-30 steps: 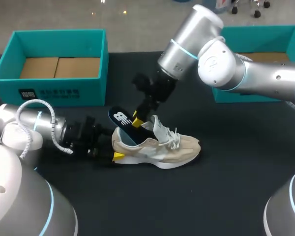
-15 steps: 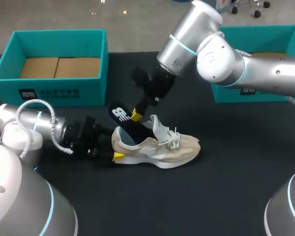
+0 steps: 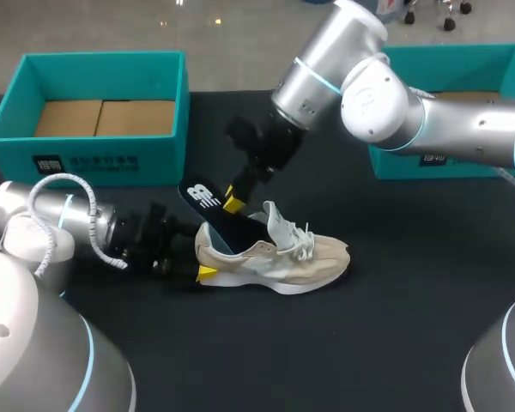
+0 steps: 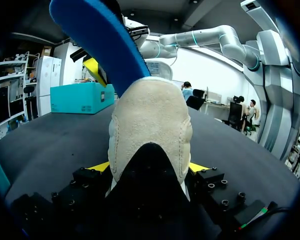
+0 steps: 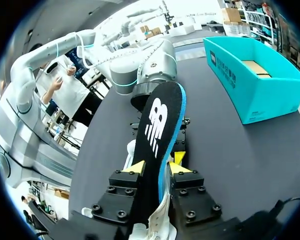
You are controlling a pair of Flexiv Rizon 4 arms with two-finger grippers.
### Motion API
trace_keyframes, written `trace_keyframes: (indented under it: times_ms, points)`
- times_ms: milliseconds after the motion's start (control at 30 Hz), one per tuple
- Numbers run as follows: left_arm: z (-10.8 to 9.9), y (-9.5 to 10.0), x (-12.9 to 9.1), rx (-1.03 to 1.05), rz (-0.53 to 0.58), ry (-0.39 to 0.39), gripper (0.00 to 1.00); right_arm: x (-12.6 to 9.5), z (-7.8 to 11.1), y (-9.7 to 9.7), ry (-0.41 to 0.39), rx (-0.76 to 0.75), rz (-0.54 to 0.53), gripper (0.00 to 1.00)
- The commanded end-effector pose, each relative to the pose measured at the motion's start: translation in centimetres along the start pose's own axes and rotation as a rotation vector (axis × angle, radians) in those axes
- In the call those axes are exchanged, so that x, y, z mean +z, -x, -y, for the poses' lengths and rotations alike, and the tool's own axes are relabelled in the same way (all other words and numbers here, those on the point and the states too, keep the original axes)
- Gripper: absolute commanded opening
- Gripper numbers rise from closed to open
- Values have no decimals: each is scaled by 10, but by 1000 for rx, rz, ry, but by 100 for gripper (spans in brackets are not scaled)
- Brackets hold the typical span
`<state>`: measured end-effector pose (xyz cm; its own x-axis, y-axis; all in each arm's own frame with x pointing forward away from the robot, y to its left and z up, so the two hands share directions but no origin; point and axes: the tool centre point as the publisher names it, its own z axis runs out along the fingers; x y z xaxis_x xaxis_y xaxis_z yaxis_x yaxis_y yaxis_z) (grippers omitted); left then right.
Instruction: Take the shoe out of the shoebox, open the shoe tongue, remove and reinsert the insole, then place the shoe into the shoebox
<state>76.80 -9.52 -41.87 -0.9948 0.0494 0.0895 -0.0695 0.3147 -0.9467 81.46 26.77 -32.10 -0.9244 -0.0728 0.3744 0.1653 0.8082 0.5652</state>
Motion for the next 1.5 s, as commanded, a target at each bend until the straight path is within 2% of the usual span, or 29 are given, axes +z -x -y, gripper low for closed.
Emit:
trace_keyframes:
  times_ms: [33,267,400,533,633,800,933,967,1067,1133,1500]
  points:
    - [0,0,1,0,1,1,0,-1,8,-1,3,12,5,30]
    - [0,0,1,0,1,1,0,5,19,0,-4,41,-7,30]
    - [0,0,1,0,1,1,0,7,22,-1,-6,52,-13,24]
    - [0,0,1,0,1,1,0,7,23,-3,-1,56,-18,23]
    - [0,0,1,0,1,1,0,8,23,-5,17,63,-22,16]
    - [0,0,1,0,1,1,0,12,21,-8,33,65,-33,20]
    - [0,0,1,0,1,1,0,16,20,-8,42,67,-44,19]
    - [0,0,1,0,1,1,0,16,20,-8,43,67,-45,17]
    - [0,0,1,0,1,1,0,18,18,-7,46,68,-46,0]
    - [0,0,1,0,1,1,0,18,17,-6,46,71,-45,0]
    - [0,0,1,0,1,1,0,-7,-1,-7,81,97,12,0]
